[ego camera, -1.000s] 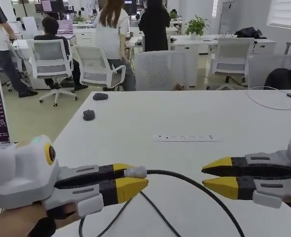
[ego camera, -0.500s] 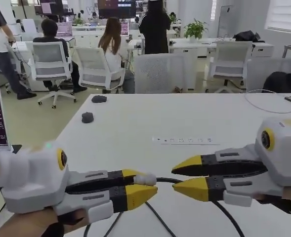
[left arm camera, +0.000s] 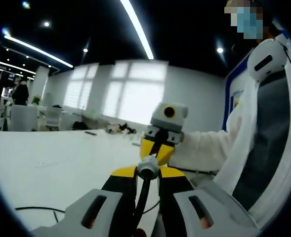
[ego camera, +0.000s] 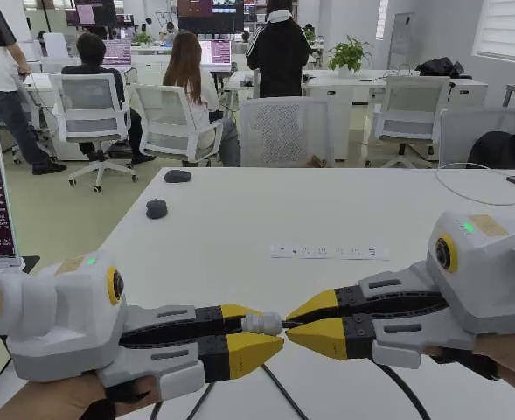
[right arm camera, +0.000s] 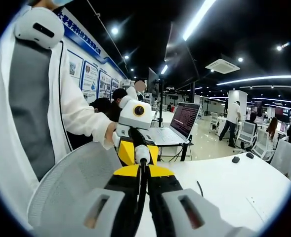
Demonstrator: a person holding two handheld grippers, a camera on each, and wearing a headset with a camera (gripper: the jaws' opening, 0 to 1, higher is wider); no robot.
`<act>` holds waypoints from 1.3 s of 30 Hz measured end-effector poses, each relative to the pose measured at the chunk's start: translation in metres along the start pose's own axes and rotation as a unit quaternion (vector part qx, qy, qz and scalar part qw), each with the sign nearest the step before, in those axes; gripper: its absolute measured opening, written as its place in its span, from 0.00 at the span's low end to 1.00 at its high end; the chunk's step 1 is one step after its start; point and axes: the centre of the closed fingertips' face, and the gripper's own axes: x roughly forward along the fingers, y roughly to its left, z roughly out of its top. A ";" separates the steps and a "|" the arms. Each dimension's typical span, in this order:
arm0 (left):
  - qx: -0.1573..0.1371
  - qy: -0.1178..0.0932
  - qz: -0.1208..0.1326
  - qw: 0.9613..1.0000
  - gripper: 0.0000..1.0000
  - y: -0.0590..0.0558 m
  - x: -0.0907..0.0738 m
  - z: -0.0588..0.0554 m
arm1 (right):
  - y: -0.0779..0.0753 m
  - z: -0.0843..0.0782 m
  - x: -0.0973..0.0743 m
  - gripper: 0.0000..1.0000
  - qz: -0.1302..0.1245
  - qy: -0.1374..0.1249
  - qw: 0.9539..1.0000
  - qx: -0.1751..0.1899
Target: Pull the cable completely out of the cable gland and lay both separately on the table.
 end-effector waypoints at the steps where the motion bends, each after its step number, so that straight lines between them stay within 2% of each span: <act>1: 0.000 -0.001 0.000 1.000 0.16 0.000 0.000 0.000 | 0.000 0.000 0.000 0.04 0.000 -0.001 1.000 0.001; 10: -0.003 -0.012 0.006 1.000 0.16 0.005 -0.003 0.006 | -0.006 0.000 -0.005 0.03 -0.012 -0.007 1.000 -0.010; 18: -0.005 -0.015 0.017 1.000 0.16 0.014 -0.012 0.008 | -0.013 -0.015 -0.026 0.03 -0.038 0.004 0.999 -0.016; 22: -0.010 -0.028 0.026 0.999 0.16 0.019 -0.019 0.013 | -0.019 -0.022 -0.041 0.03 -0.055 0.003 0.998 -0.007; 28: -0.010 -0.031 0.033 0.999 0.16 0.022 -0.024 0.016 | -0.021 -0.034 -0.058 0.03 -0.077 0.009 0.997 0.006; 39: -0.001 -0.021 0.041 0.999 0.16 0.021 -0.021 0.016 | -0.025 -0.046 -0.060 0.03 -0.090 0.011 0.996 0.025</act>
